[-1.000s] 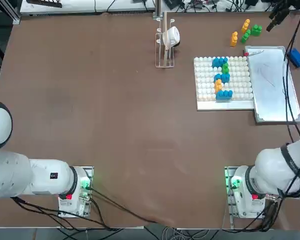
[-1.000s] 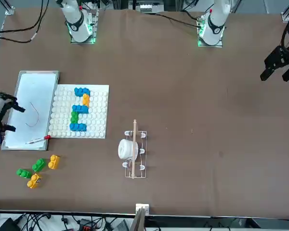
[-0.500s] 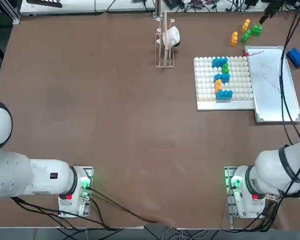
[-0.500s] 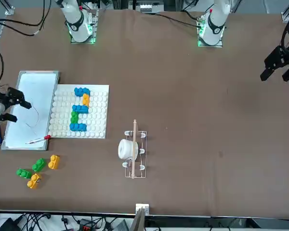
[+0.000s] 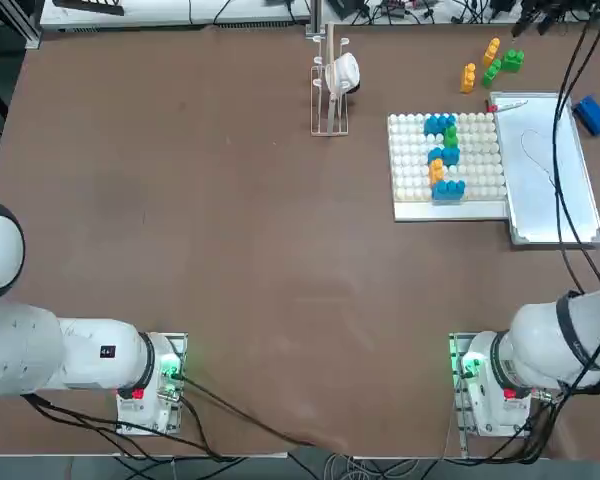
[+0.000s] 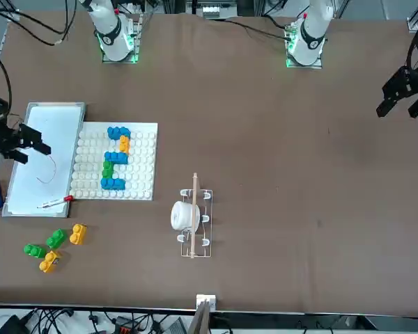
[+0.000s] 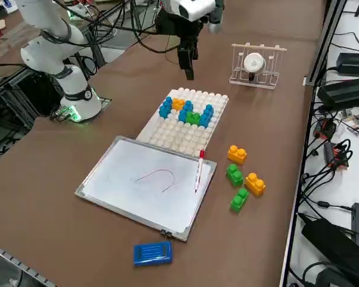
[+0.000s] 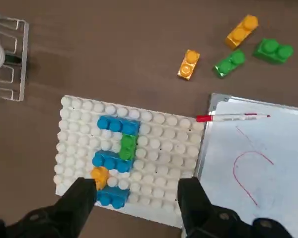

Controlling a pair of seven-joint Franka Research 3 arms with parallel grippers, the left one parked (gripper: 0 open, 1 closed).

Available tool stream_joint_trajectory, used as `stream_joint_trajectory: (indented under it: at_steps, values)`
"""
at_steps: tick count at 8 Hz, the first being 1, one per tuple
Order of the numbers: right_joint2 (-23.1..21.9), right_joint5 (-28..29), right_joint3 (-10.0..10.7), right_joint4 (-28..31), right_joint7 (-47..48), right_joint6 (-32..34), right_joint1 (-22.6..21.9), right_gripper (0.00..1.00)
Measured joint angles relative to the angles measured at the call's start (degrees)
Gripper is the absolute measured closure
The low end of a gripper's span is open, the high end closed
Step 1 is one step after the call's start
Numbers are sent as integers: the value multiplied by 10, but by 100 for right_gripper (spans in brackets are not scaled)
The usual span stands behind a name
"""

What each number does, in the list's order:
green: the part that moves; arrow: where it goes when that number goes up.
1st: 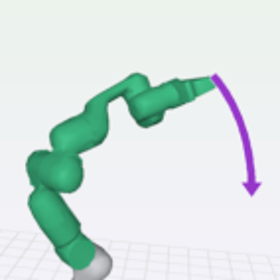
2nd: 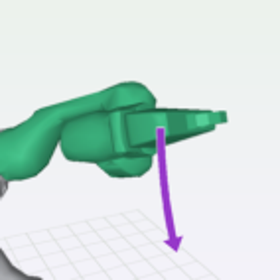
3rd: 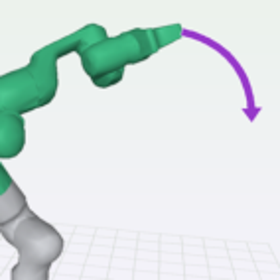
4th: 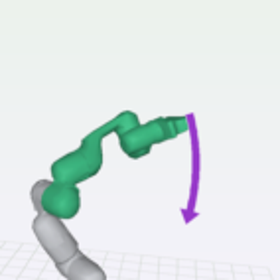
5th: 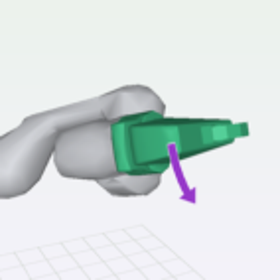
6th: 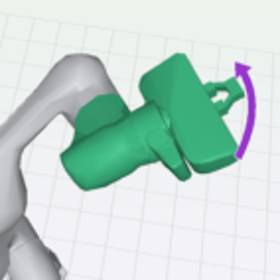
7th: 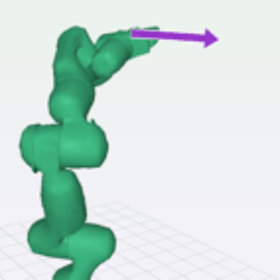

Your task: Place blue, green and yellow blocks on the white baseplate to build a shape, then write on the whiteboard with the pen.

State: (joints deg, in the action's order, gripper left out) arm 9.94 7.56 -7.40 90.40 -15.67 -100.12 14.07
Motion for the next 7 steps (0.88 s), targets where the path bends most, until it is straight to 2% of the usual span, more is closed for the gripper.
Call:
stream_joint_trajectory:
  at_steps: [2, 4, 7]
  values:
    - [-23, -26, -1, 1, 80, 31, -3, 0]
    - [-30, -67, -4, -33, 158, 107, -27, 0]
    - [-30, -82, -4, -71, 183, 145, -58, 0]
